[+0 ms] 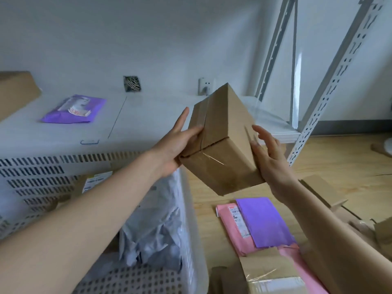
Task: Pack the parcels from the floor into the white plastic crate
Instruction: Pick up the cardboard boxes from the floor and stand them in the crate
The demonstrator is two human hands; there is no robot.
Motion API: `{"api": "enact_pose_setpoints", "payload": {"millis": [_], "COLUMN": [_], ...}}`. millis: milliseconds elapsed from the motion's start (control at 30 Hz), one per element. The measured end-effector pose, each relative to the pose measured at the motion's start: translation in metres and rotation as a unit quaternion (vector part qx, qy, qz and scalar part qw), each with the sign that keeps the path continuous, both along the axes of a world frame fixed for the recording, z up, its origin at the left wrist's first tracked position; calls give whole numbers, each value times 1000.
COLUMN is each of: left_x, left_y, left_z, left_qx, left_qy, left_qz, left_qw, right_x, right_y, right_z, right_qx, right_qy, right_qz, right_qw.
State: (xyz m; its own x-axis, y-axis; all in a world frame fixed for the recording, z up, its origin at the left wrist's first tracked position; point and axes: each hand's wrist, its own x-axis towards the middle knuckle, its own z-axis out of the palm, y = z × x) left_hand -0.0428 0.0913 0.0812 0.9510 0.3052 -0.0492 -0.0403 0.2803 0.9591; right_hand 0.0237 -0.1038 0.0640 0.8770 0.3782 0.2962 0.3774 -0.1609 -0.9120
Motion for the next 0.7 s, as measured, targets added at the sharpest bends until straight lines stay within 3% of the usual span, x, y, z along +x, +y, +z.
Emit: {"api": "enact_pose_setpoints", "payload": {"millis": [133, 400, 567, 700], "left_x": [-35, -85, -112, -126], "left_y": [38, 96, 115, 128], "left_z": [8, 5, -9, -12], "left_qx": [-39, -8, 145, 189], "left_qy": [-26, -45, -9, 37], "left_qz": [3, 54, 35, 37], "left_qw": [999, 998, 989, 981], "right_x": [-41, -86, -102, -113], "right_y": [54, 123, 143, 162], "right_z": [15, 17, 6, -2], "right_qx": [-14, 112, 94, 77], "right_qy": [-2, 126, 123, 118], "right_qz": [35, 141, 172, 187], "right_qw": [999, 976, 973, 972]}}
